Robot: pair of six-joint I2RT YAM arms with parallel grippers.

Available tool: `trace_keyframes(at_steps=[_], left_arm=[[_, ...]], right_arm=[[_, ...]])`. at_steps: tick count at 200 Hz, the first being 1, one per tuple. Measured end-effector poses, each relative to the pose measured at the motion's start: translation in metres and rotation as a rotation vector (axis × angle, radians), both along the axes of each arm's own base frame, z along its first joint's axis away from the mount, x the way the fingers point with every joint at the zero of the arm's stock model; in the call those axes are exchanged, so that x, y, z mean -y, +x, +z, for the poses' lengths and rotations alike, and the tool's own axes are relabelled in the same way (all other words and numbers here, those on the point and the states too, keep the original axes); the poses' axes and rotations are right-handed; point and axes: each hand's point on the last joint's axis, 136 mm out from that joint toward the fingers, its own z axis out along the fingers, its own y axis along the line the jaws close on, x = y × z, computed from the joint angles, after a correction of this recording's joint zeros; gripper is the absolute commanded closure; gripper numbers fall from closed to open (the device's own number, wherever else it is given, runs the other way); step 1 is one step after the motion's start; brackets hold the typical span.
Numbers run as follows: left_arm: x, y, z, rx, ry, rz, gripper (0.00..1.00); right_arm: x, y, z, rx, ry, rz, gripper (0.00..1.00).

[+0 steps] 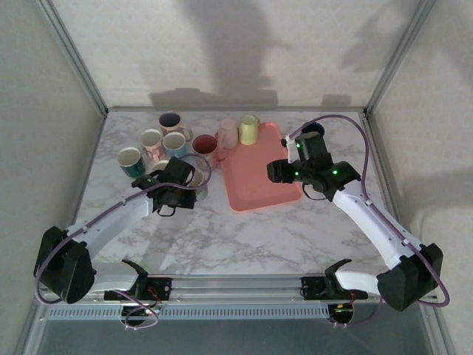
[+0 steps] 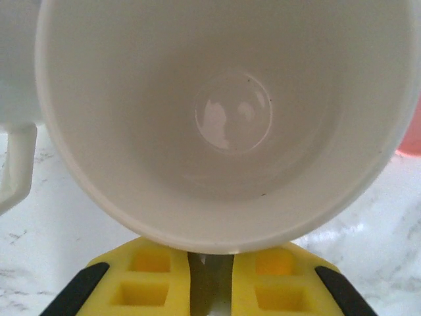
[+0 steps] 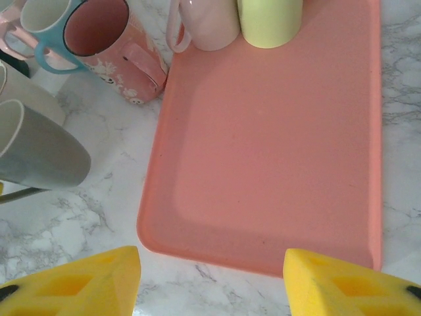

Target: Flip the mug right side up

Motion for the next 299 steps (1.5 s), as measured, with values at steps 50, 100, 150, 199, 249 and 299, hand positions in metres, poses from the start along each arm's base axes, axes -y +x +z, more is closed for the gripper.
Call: trace_keyframes(at_steps=[50,100,150,199,249,299], left_arm=[[0.000,0.019,-0.017,0.007,0.021,0.072,1.00],[-0.002,0.028,-0.028,0.014,0.046,0.106,0.89],[-0.002,0.032,-0.028,0.025,0.044,0.122,0.57],[0.000,0.030,-0.005,0.073,0.000,0.114,0.47],[0.004,0.028,0.054,0.186,-0.188,0.087,0.44],[-0.006,0.043,0.093,0.303,-0.424,0.083,0.44]], right_arm=[[-0.003,0.005,-0.008,-0.023,-0.001,-0.010,0.40],[-0.004,0.007,-0.013,-0.035,-0.006,-0.013,0.40],[-0.005,0.008,-0.015,-0.037,-0.008,-0.013,0.39],[-0.004,0.011,-0.019,-0.042,-0.017,-0.019,0.38],[0.006,0.031,-0.032,-0.073,-0.012,-0.058,0.37],[-0.006,0.075,-0.050,-0.102,-0.035,-0.071,0.32]])
